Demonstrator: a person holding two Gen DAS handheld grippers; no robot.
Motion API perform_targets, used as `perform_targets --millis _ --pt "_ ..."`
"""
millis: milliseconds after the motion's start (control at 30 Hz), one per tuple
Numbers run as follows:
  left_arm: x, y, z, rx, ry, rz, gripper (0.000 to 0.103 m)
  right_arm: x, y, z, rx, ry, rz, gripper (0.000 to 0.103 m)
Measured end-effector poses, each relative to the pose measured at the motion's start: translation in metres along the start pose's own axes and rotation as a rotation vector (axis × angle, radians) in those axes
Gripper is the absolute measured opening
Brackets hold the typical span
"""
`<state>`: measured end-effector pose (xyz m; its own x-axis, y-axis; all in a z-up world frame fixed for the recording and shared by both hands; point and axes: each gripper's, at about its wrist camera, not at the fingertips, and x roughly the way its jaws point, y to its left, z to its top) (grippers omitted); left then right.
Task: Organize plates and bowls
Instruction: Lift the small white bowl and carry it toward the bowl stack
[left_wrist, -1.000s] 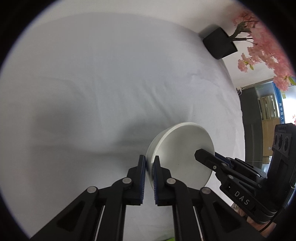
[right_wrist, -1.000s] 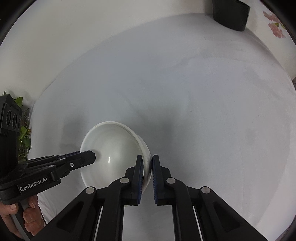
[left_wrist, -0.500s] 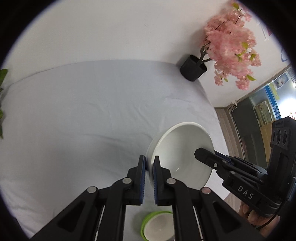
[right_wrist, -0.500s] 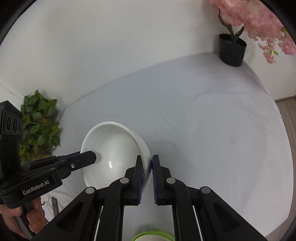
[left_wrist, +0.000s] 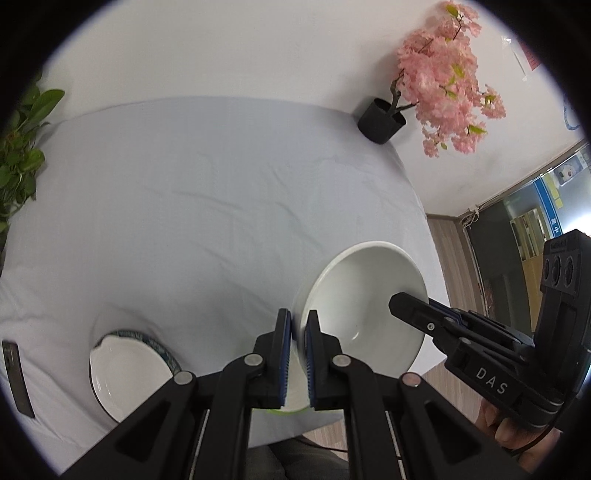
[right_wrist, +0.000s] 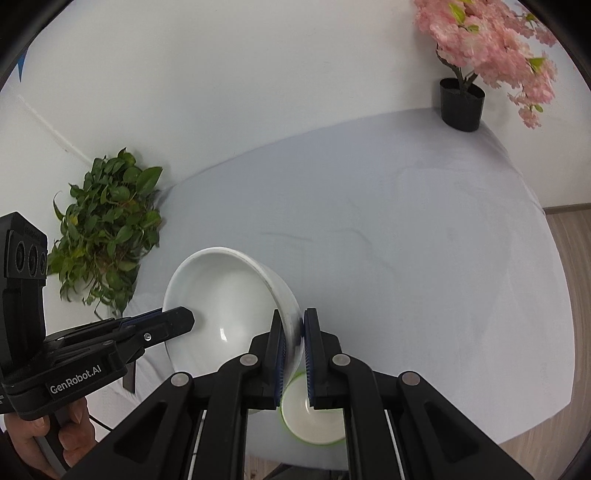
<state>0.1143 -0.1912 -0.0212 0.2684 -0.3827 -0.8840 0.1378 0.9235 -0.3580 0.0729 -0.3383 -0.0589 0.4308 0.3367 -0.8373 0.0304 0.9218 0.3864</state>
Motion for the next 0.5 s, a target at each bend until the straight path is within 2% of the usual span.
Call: perform_targets --millis 267,500 --pt "0.034 0.001 -0.033 -0.028 0.085 0.009 0.007 0.027 -0.052 -0.047 0.035 0.086 0.002 0.007" --pt "0.067 0.019 -0.055 -0.057 0.166 0.019 0.006 0.062 -0.079 -0.087 0.062 0.170 -0.013 0.007"
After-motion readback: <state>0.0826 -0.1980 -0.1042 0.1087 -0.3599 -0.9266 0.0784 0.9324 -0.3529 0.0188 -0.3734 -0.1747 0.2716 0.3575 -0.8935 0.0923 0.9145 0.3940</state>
